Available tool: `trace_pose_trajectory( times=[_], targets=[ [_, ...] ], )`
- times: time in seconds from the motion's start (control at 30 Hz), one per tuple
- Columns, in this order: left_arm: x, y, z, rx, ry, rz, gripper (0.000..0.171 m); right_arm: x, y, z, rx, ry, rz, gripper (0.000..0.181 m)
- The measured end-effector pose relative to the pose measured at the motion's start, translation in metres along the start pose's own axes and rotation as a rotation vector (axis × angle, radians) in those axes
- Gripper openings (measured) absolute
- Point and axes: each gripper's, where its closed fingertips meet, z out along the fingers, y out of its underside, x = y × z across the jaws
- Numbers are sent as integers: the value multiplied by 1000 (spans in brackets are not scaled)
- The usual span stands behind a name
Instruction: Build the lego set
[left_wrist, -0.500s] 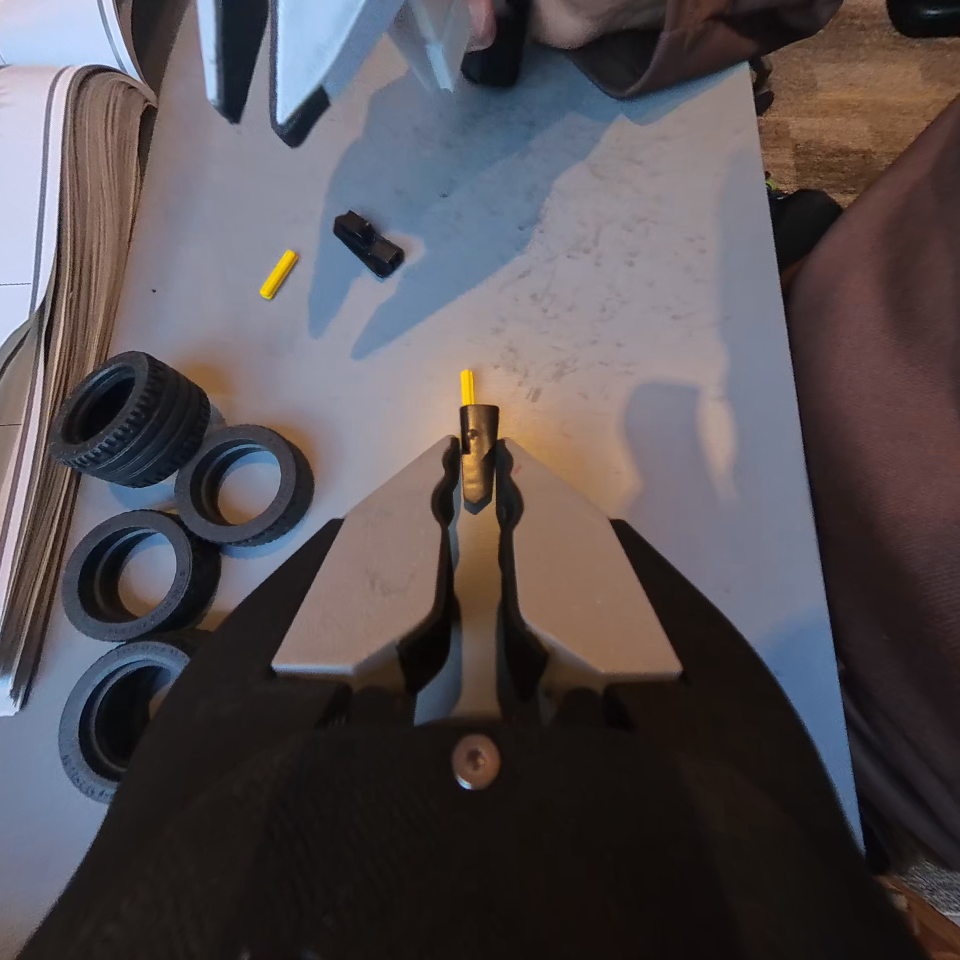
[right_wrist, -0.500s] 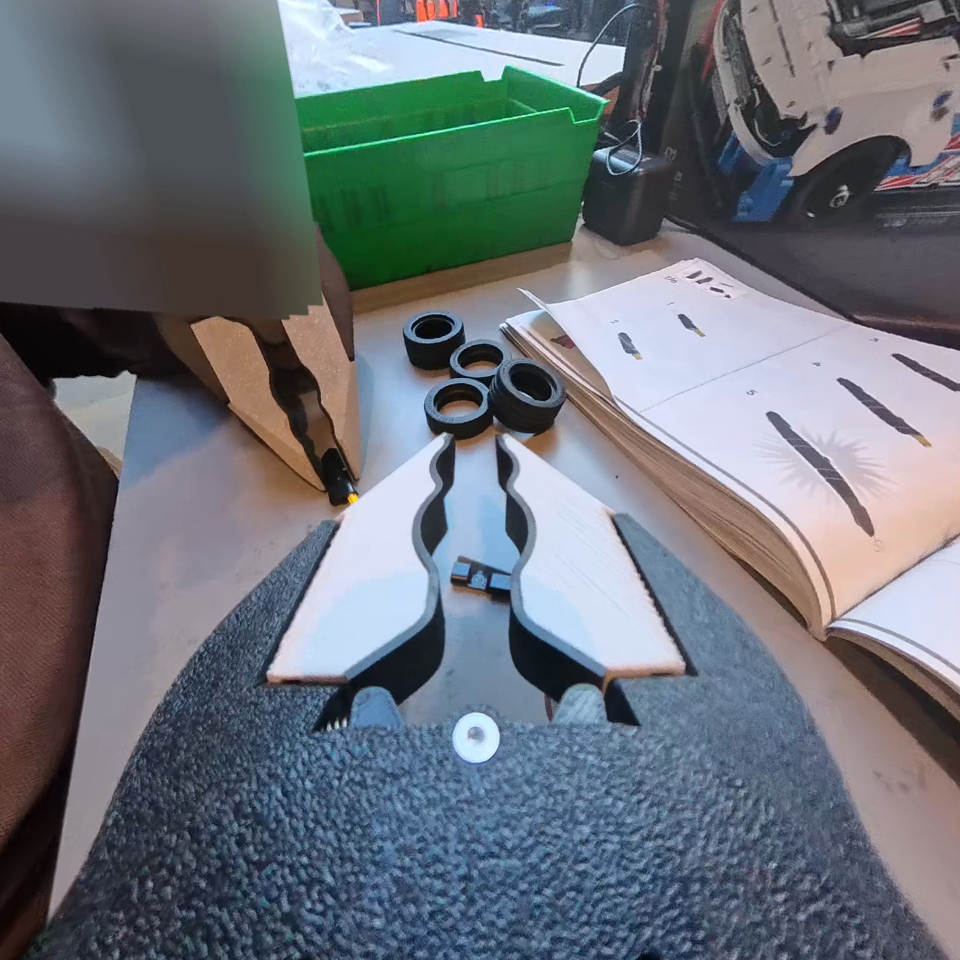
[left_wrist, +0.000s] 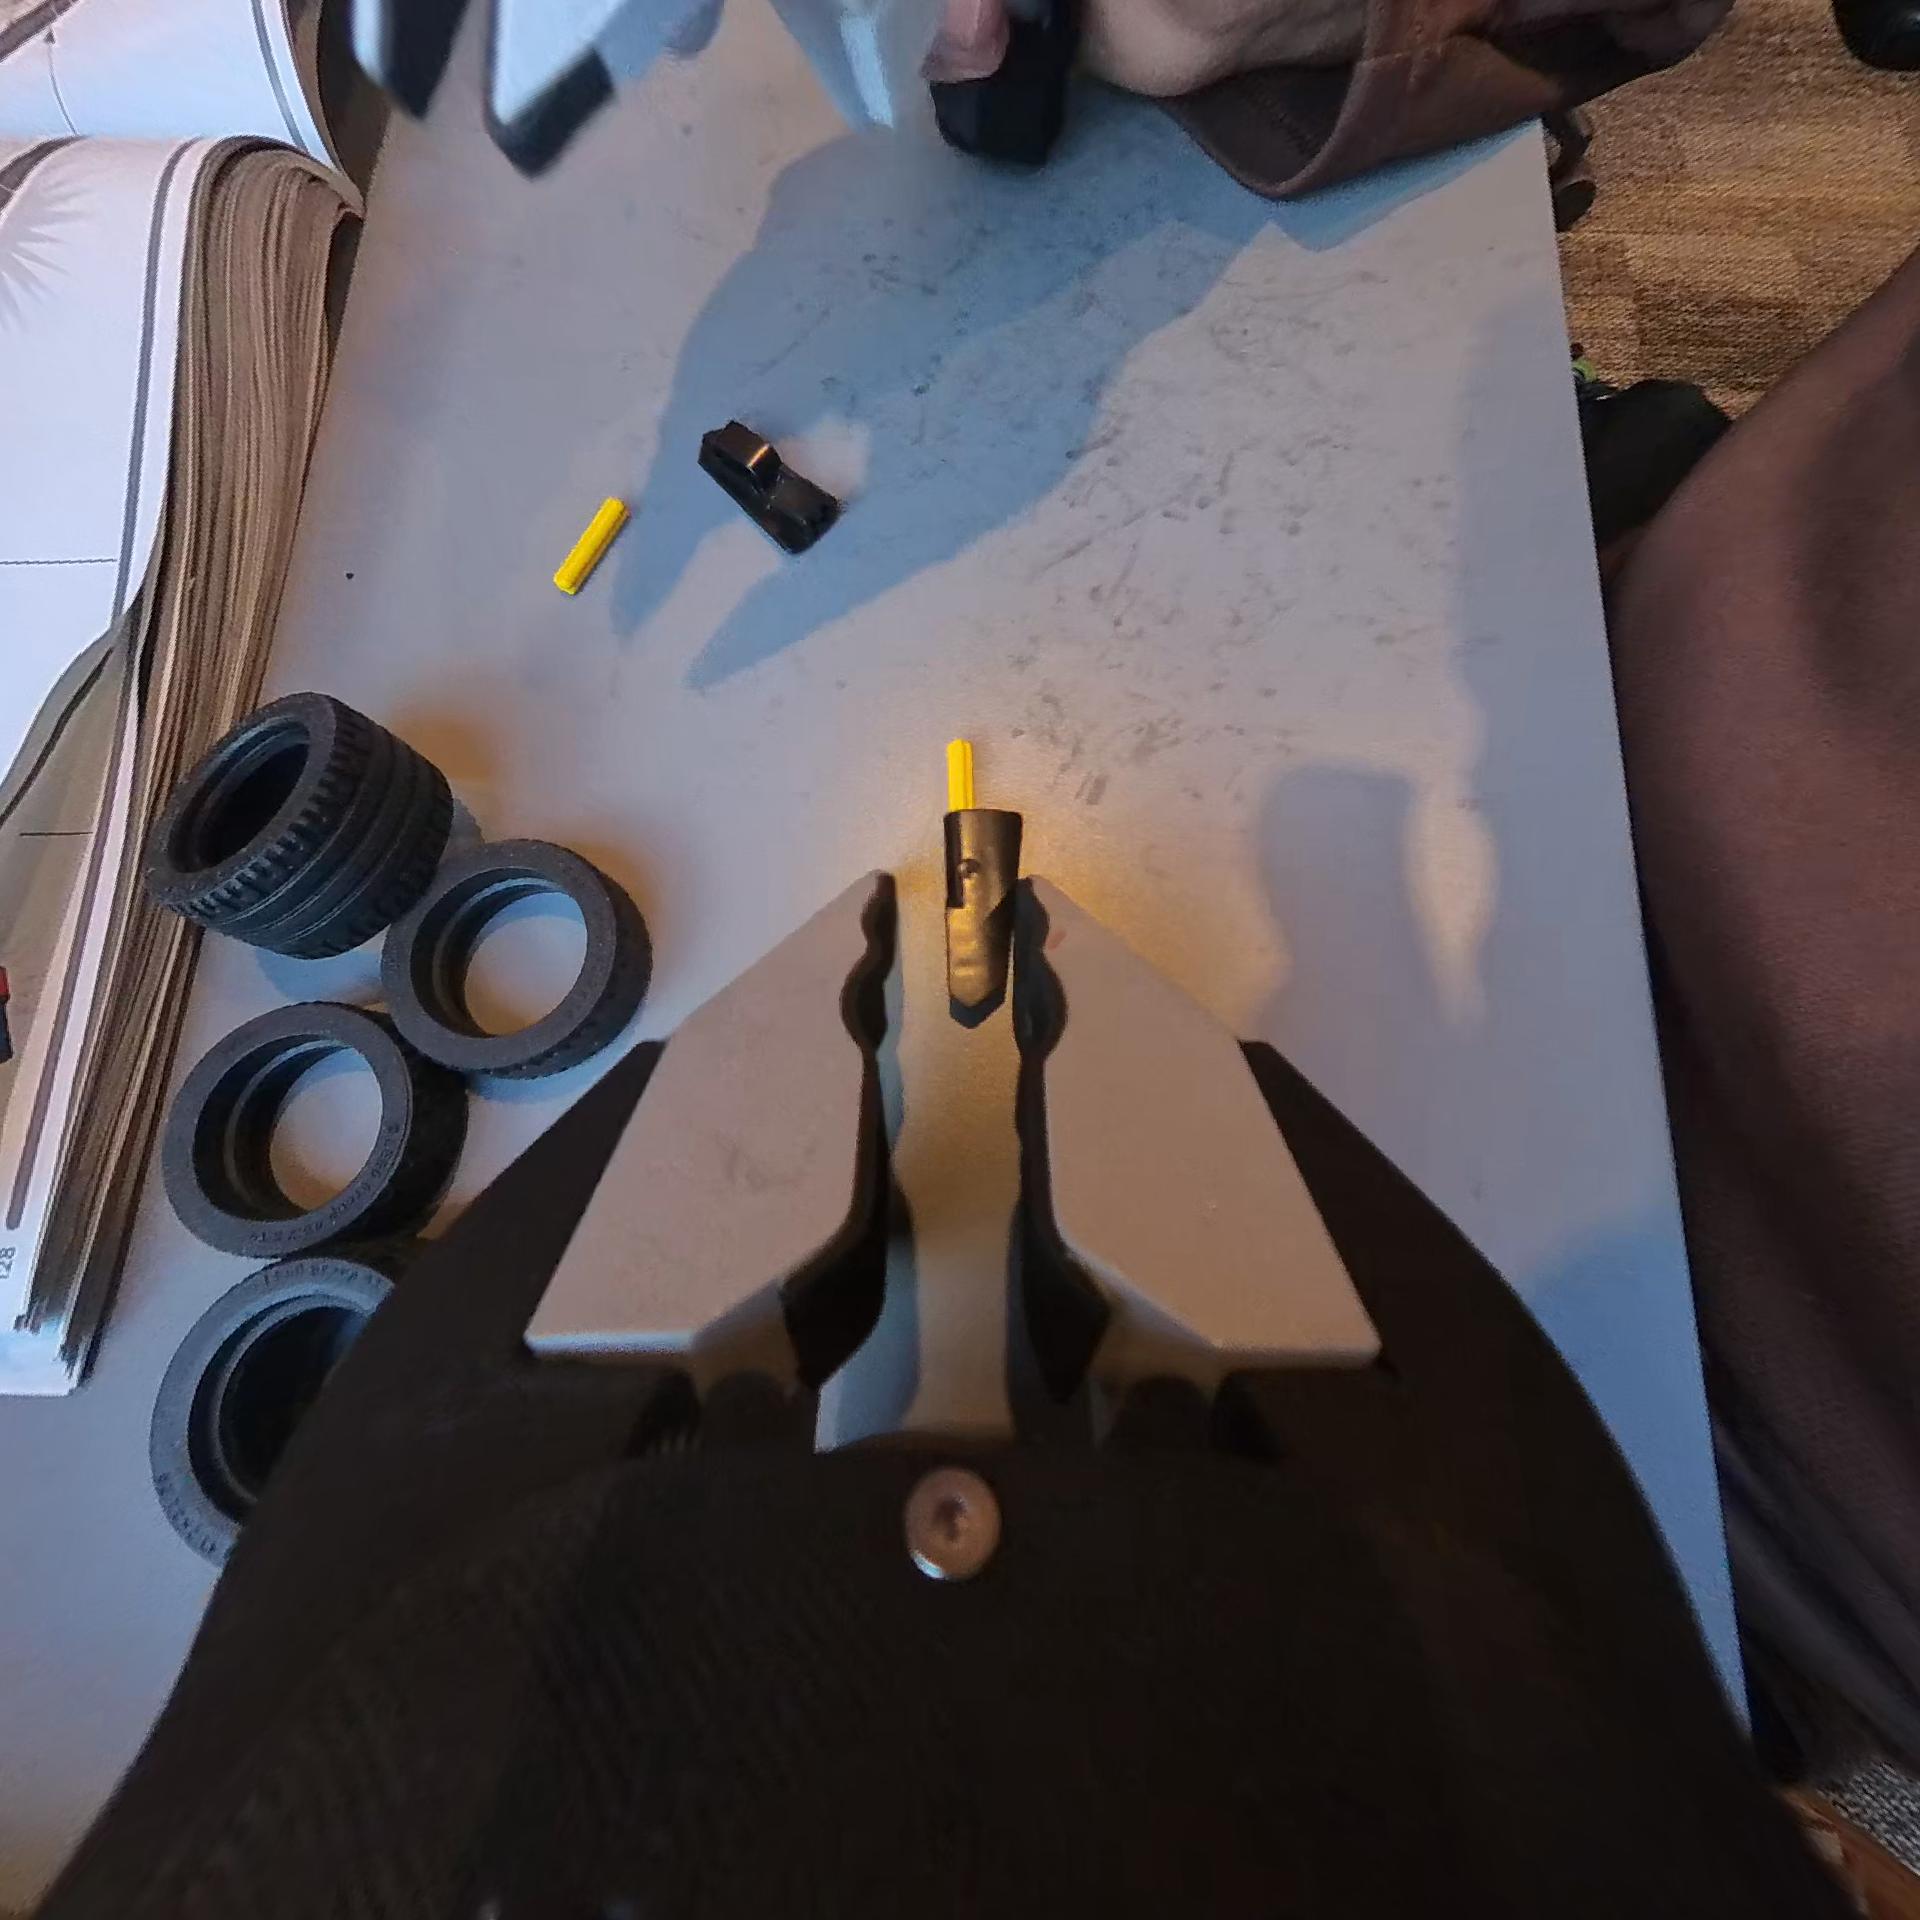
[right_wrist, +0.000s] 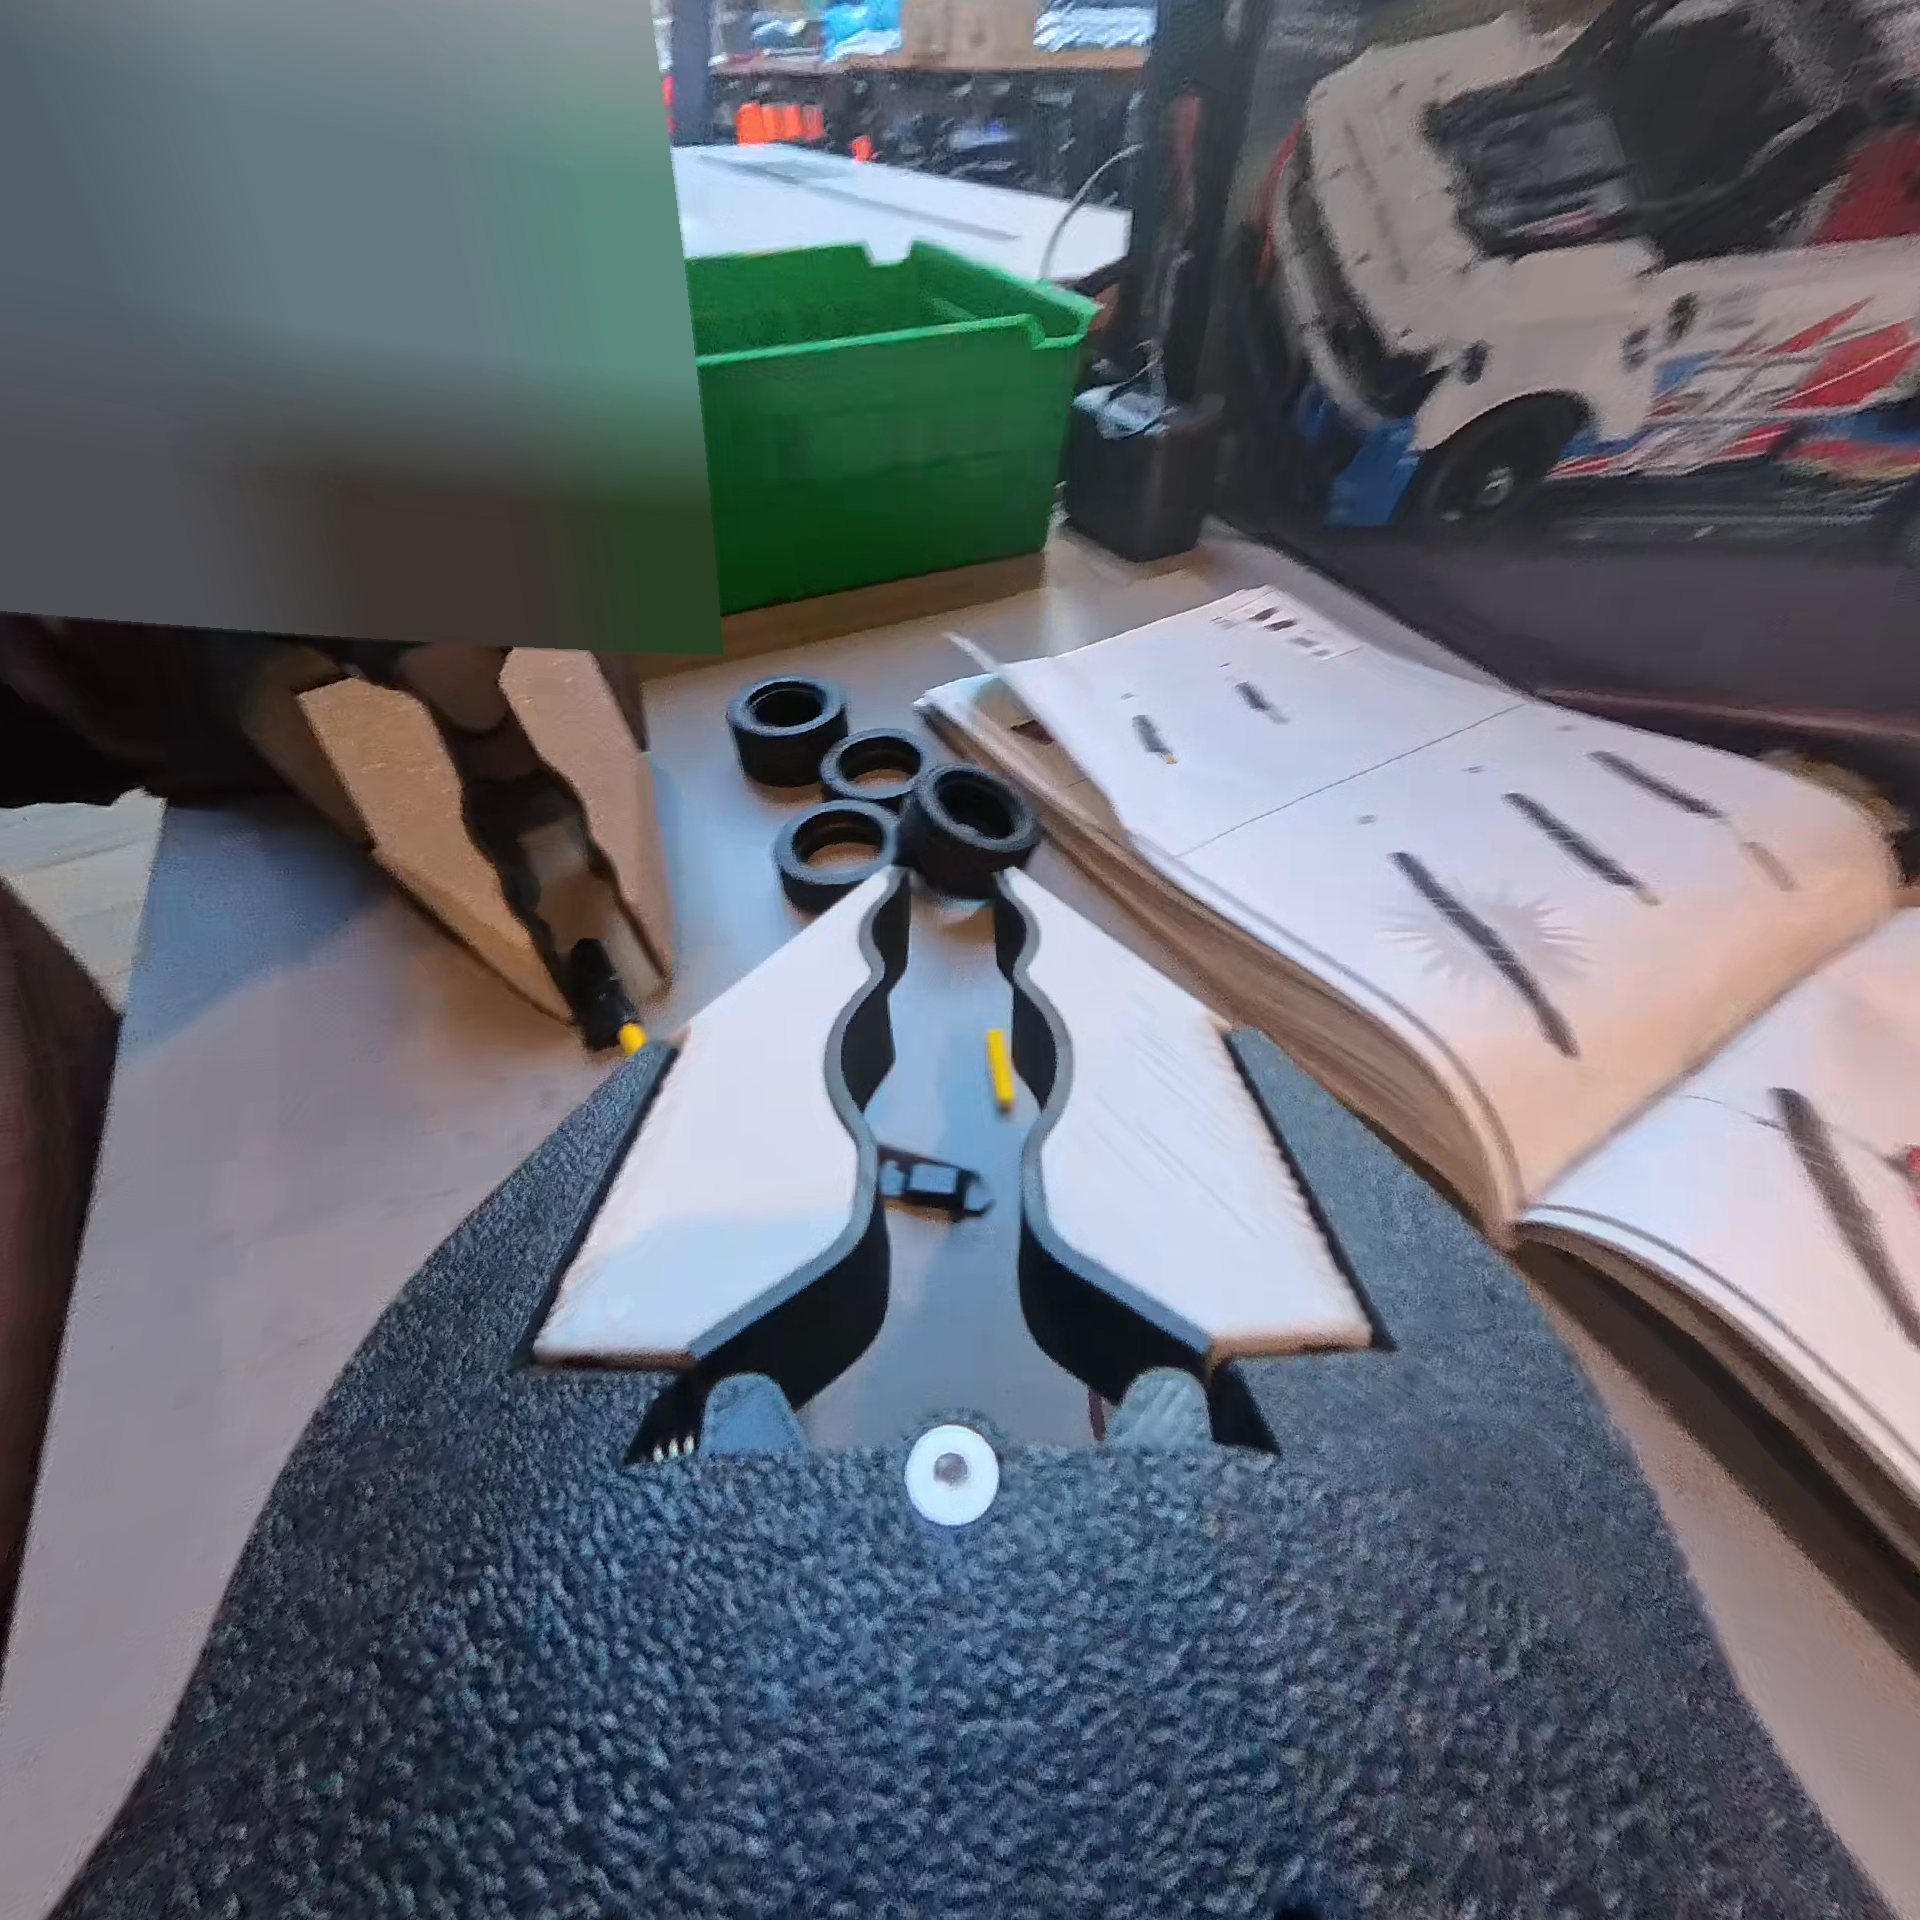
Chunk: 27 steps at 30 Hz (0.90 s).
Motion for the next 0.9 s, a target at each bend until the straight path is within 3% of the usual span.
trace_pose_trajectory(
  times=[0.17,0.33,0.6,0.77,0.9],
  targets=[
    [-3,1,-1,1,-18,-5,27,27,-13,-20,107,117,55,14],
    [-2,3,-3,-1,-3,-25,27,34,-5,-19,77,105,125,18],
    [-1,5,-5,-1,4,-11,23,26,3,-11,17,76,94,20],
    [-1,6,-6,-3,18,-18,10,6,27,-9,-149,-26,63,22],
    [0,7,-6,-2,23,-9,10,-55,49,7,-340,-258,25,16]
  ],
)
